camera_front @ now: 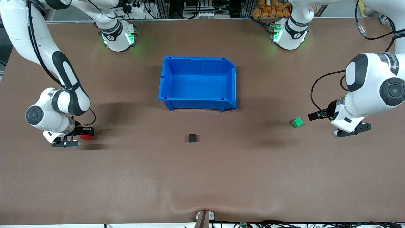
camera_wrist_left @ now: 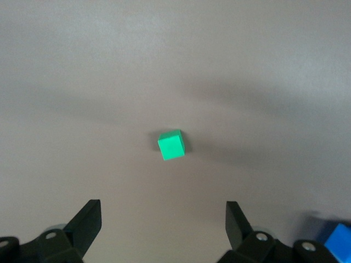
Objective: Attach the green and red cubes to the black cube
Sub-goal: 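Grasp the red cube with the right gripper while the left gripper grasps the green cube, then carry the red cube with the right gripper toward the black cube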
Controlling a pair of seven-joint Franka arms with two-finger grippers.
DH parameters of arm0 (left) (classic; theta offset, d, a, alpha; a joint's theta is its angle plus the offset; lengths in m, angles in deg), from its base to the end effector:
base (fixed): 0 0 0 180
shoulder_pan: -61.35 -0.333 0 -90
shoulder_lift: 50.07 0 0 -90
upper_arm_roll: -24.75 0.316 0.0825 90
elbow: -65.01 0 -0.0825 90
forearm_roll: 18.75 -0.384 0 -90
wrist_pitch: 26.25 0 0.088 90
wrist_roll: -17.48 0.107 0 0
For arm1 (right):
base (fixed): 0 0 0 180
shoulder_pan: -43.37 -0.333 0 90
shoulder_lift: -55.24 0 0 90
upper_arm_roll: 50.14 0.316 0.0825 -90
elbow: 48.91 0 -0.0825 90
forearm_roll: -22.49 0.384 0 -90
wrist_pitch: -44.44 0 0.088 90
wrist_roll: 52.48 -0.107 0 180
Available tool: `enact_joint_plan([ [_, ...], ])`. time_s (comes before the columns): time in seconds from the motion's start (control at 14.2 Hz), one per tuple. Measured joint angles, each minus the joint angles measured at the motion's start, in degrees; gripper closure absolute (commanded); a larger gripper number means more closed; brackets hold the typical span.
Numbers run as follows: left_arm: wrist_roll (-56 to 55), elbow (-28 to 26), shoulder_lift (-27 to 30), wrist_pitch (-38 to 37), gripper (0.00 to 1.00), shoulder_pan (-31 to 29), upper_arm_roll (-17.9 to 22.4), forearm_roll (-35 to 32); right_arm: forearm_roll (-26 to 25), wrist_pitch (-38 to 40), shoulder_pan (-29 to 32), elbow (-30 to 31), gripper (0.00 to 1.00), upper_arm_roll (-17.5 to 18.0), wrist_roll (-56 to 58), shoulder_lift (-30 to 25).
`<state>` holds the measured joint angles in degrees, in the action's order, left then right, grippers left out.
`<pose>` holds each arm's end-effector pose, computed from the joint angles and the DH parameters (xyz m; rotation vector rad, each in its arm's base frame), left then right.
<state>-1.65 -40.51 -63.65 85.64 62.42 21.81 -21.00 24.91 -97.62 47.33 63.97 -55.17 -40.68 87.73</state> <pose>0.6027 -0.0381 0.3891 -3.0645 -0.3814 0.1828 0.6001 -0.0942 0.1755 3.1278 0.0428 -0.0910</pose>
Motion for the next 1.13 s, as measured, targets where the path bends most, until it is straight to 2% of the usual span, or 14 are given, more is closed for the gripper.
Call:
enact_joint_plan([
  [0.14, -0.1, -3.5, -0.1, 5.1, 0.00, -1.2, 0.0, 0.0, 0.0, 0.1, 0.0, -0.5, 1.00, 0.0, 2.9, 0.0],
  [0.35, -0.1, -8.5, -0.9, 12.2, 0.00, -2.8, 0.0, 0.0, 0.0, 0.1, 0.2, -3.7, 1.00, -0.2, 15.8, -0.3],
  [0.78, -7.2, -11.6, -4.9, 18.6, 0.00, -3.0, -0.4, 0.0, 0.0, 0.5, 1.1, -9.4, 1.00, -0.1, 46.7, -0.8],
  [1.13, -9.3, -15.2, -7.9, 26.4, 0.00, -3.0, -0.4, 0.0, 0.0, 0.5, 0.5, -10.4, 1.00, 4.5, 65.0, -1.2],
])
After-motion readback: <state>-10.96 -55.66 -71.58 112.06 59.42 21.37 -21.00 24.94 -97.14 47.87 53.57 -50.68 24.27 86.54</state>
